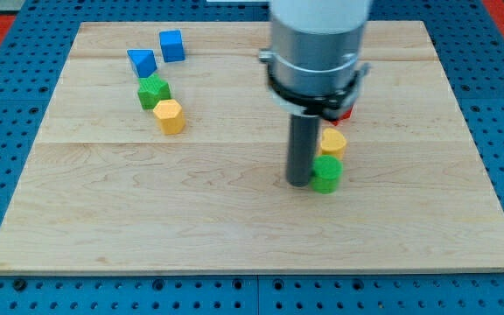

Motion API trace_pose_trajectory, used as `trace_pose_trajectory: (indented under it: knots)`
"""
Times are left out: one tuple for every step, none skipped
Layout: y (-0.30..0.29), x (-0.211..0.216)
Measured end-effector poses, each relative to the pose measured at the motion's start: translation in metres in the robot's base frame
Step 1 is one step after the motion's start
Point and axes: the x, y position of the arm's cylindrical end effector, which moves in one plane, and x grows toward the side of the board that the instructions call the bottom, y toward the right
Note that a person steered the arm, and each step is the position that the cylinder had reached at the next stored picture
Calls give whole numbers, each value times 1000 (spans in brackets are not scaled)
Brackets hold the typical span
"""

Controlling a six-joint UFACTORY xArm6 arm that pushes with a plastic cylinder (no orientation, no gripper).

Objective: Nudge the yellow heart towards the right

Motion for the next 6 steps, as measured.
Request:
trace_pose_trajectory:
  knots:
    - [36,5]
    - [-42,6]
    - [-53,-5]
    - [-38,-20]
    - [-15,-34]
    - [43,-35]
